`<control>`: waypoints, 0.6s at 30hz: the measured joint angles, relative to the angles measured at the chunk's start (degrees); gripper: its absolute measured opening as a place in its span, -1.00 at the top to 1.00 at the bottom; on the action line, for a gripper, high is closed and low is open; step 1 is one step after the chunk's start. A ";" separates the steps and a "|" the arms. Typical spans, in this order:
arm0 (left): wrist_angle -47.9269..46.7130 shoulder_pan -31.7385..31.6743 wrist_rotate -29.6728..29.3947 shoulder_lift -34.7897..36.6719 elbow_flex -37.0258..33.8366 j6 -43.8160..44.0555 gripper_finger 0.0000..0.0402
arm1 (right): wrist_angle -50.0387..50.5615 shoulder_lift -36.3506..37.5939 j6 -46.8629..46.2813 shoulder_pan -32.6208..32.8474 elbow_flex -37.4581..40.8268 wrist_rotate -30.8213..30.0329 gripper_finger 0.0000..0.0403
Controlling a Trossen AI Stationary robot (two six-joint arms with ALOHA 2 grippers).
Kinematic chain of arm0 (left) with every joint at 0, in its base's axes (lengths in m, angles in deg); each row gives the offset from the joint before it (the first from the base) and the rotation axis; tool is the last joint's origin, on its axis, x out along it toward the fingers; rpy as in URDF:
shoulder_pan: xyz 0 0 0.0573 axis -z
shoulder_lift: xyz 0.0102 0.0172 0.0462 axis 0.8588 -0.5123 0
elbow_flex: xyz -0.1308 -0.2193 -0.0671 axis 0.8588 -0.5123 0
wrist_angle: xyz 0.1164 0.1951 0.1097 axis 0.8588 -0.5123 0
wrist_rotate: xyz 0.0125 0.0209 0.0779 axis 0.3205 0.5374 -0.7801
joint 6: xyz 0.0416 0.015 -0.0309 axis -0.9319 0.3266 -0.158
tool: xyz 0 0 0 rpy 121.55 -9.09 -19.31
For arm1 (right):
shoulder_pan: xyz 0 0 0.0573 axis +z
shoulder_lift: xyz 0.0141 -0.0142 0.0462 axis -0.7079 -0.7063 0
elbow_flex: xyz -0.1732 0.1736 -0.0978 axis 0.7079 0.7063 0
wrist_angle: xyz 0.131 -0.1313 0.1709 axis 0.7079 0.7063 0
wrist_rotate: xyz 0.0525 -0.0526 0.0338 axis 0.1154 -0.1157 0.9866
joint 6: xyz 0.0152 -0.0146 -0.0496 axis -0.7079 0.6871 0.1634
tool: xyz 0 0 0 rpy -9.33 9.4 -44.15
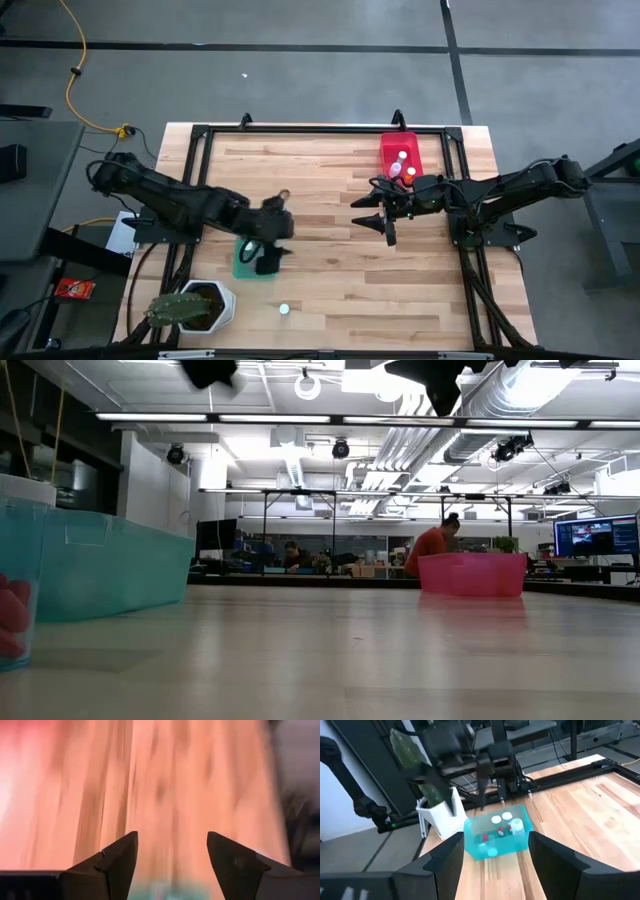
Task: Pick and place medicine bottles into bin by pill shape (circle, oval)
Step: Put the blue capsule bottle into the blue bin
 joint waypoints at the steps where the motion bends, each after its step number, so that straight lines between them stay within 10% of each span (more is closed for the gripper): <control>1: 6.23 0.52 -1.48 0.99 -0.89 -0.06 -0.13 | -0.54 0.00 -0.06 0.18 0.00 0.05 -0.07; 7: 40.35 3.28 -7.29 4.57 -10.86 -0.58 -0.12 | -4.71 0.02 1.56 1.99 0.02 0.49 -0.07; 18: 69.55 4.99 -17.07 4.95 -24.63 4.16 -0.12 | -5.65 0.04 1.47 3.33 0.02 0.49 -0.07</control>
